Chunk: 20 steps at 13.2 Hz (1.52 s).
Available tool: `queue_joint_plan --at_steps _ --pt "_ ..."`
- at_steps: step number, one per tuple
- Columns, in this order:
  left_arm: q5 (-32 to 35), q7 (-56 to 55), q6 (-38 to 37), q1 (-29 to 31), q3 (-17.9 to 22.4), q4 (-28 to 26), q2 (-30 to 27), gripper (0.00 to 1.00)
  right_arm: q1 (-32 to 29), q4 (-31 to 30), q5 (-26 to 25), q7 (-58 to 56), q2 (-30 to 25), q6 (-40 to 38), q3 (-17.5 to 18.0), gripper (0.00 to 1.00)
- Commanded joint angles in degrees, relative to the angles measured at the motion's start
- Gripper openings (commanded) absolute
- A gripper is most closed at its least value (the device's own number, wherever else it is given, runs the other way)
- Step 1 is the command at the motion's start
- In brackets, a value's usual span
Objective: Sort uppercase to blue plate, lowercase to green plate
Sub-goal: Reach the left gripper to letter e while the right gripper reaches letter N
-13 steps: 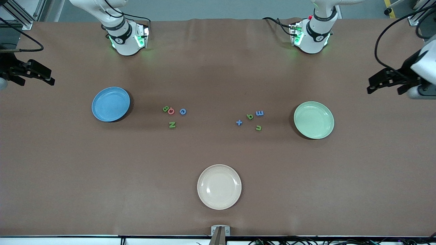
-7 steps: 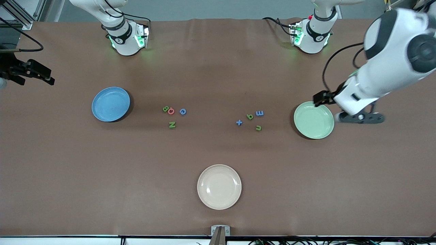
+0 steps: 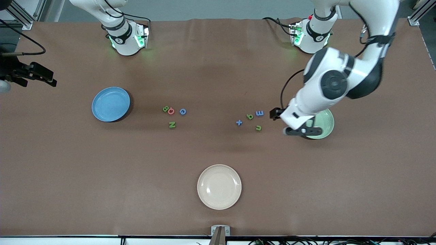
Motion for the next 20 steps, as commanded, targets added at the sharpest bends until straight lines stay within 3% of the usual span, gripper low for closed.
queue_joint_plan --at_steps 1,4,6,10,12,15,20 --pt "2.5 -5.3 5.1 -2.7 0.0 -0.8 4.1 1.00 -0.5 0.9 -0.9 0.1 5.3 0.7 0.1 1.00" --pt "6.1 -9.4 10.8 -4.3 0.0 -1.5 8.5 1.00 -0.9 5.2 -1.5 0.0 13.6 0.2 0.0 1.00" --pt "8.2 -11.3 16.4 -4.5 0.0 -3.1 10.6 1.00 -0.2 5.6 -1.2 1.4 14.3 0.6 0.3 1.00" --pt "9.7 -16.2 22.4 -6.3 0.2 -4.1 14.7 0.97 8.3 2.2 -0.7 31.2 15.1 5.9 0.4 1.00" --pt "11.7 -17.2 24.2 -6.3 0.2 -6.1 14.9 0.87 11.6 -1.4 -0.7 40.7 14.9 9.5 0.4 1.00" --pt "12.1 -17.6 28.8 -6.3 0.4 -9.8 14.9 0.75 15.8 -1.8 -0.7 56.4 17.0 11.6 0.4 1.00" --pt "14.5 -17.8 29.8 -5.7 0.4 -10.5 15.6 0.65 22.3 -12.8 -0.7 74.8 18.8 28.1 0.3 1.00"
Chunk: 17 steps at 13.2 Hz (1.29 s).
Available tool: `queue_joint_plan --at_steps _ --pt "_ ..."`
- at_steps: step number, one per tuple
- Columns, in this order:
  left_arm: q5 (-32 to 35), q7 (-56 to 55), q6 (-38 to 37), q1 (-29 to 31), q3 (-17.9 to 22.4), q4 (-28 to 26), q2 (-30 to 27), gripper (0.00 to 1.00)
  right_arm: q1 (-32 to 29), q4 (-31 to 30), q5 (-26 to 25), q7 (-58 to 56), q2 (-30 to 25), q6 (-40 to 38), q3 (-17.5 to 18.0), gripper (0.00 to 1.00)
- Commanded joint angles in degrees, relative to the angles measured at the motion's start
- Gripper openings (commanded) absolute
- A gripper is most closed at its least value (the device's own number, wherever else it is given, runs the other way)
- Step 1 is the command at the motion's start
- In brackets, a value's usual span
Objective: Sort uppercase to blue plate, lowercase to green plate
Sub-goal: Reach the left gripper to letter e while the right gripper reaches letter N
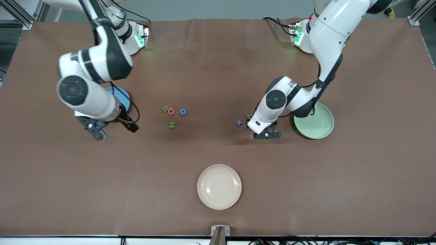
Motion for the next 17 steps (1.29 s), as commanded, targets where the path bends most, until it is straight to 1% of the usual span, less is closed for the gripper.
queue_joint_plan --at_steps 1,2,4,5,7,10,11,12,13,15,17 --pt "1.4 -1.3 1.3 0.2 -0.1 -1.0 -0.2 0.61 3.0 -5.4 -0.2 9.1 1.9 9.3 -0.5 1.00" --pt "1.5 -1.3 1.3 0.1 -0.1 -1.0 -0.2 0.56 4.2 -5.5 -0.2 13.7 3.4 11.2 -0.5 1.00" --pt "1.5 -1.3 1.3 -0.1 -0.1 -1.0 -0.2 0.47 5.6 -5.2 -0.8 16.2 6.2 13.0 -0.5 1.00" --pt "1.5 -1.3 1.4 -0.1 0.0 -1.1 -0.1 0.45 5.5 -5.6 -0.7 16.7 8.2 16.3 -0.4 0.99" --pt "2.6 -1.4 2.3 0.2 0.0 -1.5 -0.1 0.41 5.6 -6.9 -0.6 19.5 9.5 19.7 -0.4 0.98" --pt "3.9 -2.9 2.9 0.6 0.0 -1.5 0.2 0.30 6.7 -7.2 -0.1 24.0 11.1 21.8 -0.3 0.95" --pt "4.0 -3.1 2.5 0.8 -0.1 -1.5 -0.4 0.25 6.8 -7.3 -0.1 25.6 11.6 23.1 -0.3 0.95" --pt "4.0 -3.5 2.0 0.9 -0.1 -1.6 -1.5 0.22 7.5 -8.5 0.0 26.9 11.7 24.8 -0.3 0.95" --pt "4.1 -3.5 -0.1 1.9 -0.2 -1.6 -3.1 0.20 8.1 -9.9 0.0 27.6 11.7 26.9 -0.3 0.95" --pt "3.9 -2.4 -5.7 3.5 -0.7 -1.7 -7.4 0.20 8.2 -12.9 1.4 27.8 11.6 31.6 -0.2 0.95" --pt "3.6 -1.6 -10.0 6.9 -3.2 -3.4 -11.5 0.19 8.9 -13.6 2.5 27.9 11.8 33.0 -0.3 0.94"
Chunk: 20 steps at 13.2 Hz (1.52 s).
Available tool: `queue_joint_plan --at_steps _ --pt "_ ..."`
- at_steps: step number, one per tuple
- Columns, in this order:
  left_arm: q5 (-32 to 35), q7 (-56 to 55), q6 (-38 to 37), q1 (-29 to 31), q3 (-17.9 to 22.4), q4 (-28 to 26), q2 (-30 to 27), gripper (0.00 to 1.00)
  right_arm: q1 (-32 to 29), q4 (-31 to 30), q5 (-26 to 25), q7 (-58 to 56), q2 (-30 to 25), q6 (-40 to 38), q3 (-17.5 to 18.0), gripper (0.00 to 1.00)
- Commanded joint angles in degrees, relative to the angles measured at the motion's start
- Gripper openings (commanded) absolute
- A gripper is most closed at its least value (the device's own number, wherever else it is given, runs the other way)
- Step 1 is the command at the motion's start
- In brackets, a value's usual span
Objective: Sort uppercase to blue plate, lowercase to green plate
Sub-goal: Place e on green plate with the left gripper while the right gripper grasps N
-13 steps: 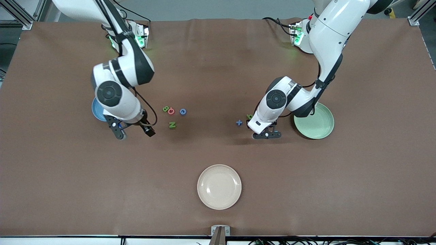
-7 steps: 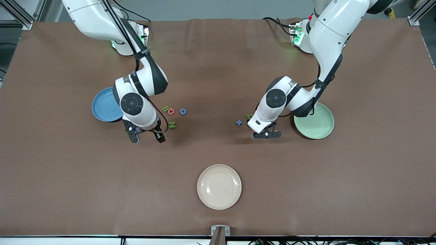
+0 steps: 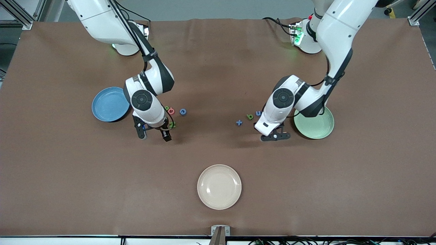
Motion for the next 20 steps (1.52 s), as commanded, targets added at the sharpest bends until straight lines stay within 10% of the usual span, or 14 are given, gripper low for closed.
queue_joint_plan --at_steps 1,6,20 --pt "0.6 2.7 -3.7 6.6 -4.5 -5.3 -7.8 0.19 1.0 -1.5 1.3 0.9 -0.3 1.5 -0.3 0.93" --pt "1.1 16.8 -3.1 39.0 -25.8 -15.1 -11.9 0.19 2.4 -4.8 3.8 1.0 0.5 7.0 -0.3 0.86" --pt "18.5 23.4 5.3 52.8 -27.0 -26.7 -8.2 0.22 4.2 -5.4 4.1 1.3 1.7 7.6 -0.4 0.68"
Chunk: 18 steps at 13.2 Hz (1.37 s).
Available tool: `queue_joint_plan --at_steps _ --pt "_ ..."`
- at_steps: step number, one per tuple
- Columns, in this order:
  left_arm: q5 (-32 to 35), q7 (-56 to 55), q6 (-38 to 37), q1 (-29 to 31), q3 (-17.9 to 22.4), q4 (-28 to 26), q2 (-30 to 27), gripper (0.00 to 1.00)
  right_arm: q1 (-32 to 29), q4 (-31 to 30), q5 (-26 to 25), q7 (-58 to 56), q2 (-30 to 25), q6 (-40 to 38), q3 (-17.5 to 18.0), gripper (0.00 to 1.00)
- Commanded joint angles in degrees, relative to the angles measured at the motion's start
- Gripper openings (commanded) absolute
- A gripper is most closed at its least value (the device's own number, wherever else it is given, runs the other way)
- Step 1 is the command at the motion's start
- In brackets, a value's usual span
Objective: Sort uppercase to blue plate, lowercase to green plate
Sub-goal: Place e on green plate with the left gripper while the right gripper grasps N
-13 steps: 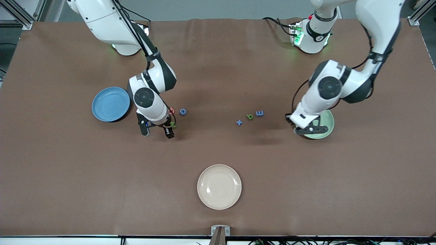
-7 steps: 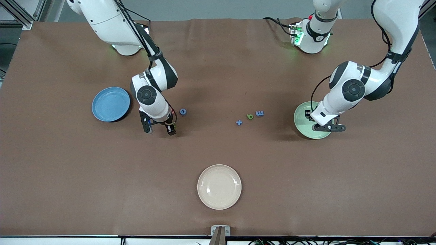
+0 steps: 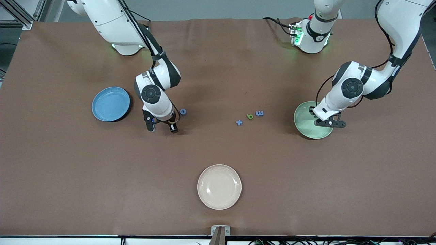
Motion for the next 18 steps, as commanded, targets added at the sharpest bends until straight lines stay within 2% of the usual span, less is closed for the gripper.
queue_joint_plan --at_steps 1,2,3,5,6,7,10,13,16,17,18 --pt "2.4 0.1 1.4 1.1 -0.9 -1.2 0.1 0.23 0.7 -0.1 0.7 0.0 0.1 0.0 -0.4 0.67" --pt "3.1 0.0 1.5 1.2 -0.8 -1.3 0.1 0.26 0.6 -0.1 0.2 0.0 0.1 -0.2 -0.5 0.67" --pt "3.2 0.1 1.5 1.2 -0.8 -1.3 0.1 0.36 0.7 -0.1 0.0 -0.1 0.1 -0.2 -0.5 0.67" --pt "3.2 0.1 1.5 1.2 -0.9 -1.2 0.0 0.60 0.7 -0.1 -1.8 -0.1 0.1 -0.3 -0.6 0.66" --pt "3.2 0.1 1.5 1.1 -1.1 -1.2 -0.2 0.76 0.5 -0.2 -2.6 -0.1 0.1 -0.4 -0.7 0.66" --pt "3.2 0.0 1.5 1.0 -1.4 -1.0 -0.5 0.84 0.4 -0.1 -3.1 -0.1 0.1 -0.4 -0.7 0.66" --pt "2.6 -3.0 1.2 1.0 -5.5 0.0 -0.5 0.92 0.3 -0.1 -3.3 -0.7 0.1 -0.4 -0.7 0.64" --pt "2.3 -15.3 0.9 0.3 -10.9 1.4 0.1 0.96 -0.1 -0.2 -3.3 -2.3 0.0 -0.5 -0.9 0.64" --pt "2.1 -26.5 0.7 -5.4 -11.8 4.7 2.6 0.99 -0.5 -0.2 -3.8 -3.5 -0.1 -1.4 -1.0 0.64" --pt "2.1 -30.7 0.7 -8.1 -11.7 6.8 4.4 0.99 -1.0 -0.2 -3.8 -3.5 -0.2 -1.9 -0.9 0.62" --pt "2.1 -33.0 0.6 -10.5 -11.6 8.8 5.6 0.99 -1.0 -0.2 -3.8 -3.4 -0.1 -2.0 -0.9 0.50"
